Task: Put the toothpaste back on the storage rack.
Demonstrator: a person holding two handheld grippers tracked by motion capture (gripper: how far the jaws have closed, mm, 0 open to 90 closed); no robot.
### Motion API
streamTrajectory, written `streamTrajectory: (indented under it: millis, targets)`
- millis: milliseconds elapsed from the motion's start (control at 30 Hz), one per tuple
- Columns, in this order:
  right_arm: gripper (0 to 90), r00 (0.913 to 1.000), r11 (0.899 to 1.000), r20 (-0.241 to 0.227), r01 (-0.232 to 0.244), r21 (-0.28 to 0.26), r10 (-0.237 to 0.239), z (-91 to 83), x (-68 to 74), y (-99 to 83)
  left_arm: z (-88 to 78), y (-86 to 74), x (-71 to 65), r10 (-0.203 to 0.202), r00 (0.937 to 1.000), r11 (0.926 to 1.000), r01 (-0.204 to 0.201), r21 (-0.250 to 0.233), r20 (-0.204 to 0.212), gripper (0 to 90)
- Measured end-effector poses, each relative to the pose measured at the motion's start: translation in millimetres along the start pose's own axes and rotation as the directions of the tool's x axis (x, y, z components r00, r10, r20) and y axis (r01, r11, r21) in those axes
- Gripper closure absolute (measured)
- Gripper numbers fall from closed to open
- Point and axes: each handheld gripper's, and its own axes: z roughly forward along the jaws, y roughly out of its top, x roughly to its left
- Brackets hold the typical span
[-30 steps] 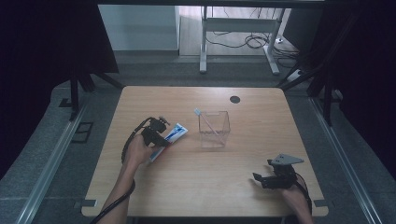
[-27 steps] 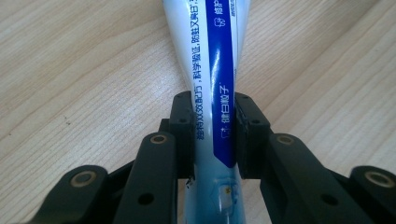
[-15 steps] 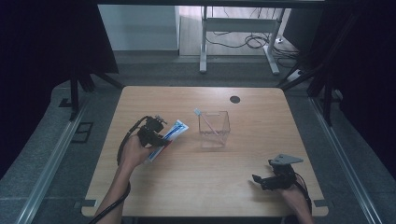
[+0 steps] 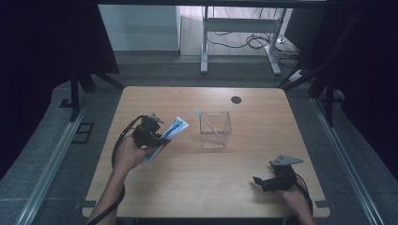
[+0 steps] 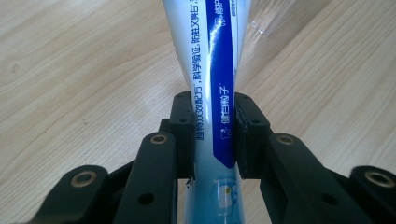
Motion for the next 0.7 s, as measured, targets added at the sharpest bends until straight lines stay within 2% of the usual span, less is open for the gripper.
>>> streamTrajectory:
  millis: [333,567,700]
  targets:
    - [0.0,1.0,1.0,0.01,0.001,-0.006,-0.001,-0.4,0.9,0.6,-20.9,-2.2,-6.1,0.021,0.9997,0.9975,-0.02,-0.068,0.011,72.5]
    - [0.0,0.9999,1.0,0.013,0.001,-0.005,-0.001,-0.3,0.8,0.3,-26.4,2.4,-9.2,0.02,0.9994,0.9948,-0.017,-0.101,0.028,72.5]
    - [0.0,0.9999,1.0,0.014,0.0,-0.005,0.0,-0.4,0.7,0.3,-29.3,7.5,-11.1,0.033,0.9989,0.9928,-0.029,-0.116,0.033,72.5]
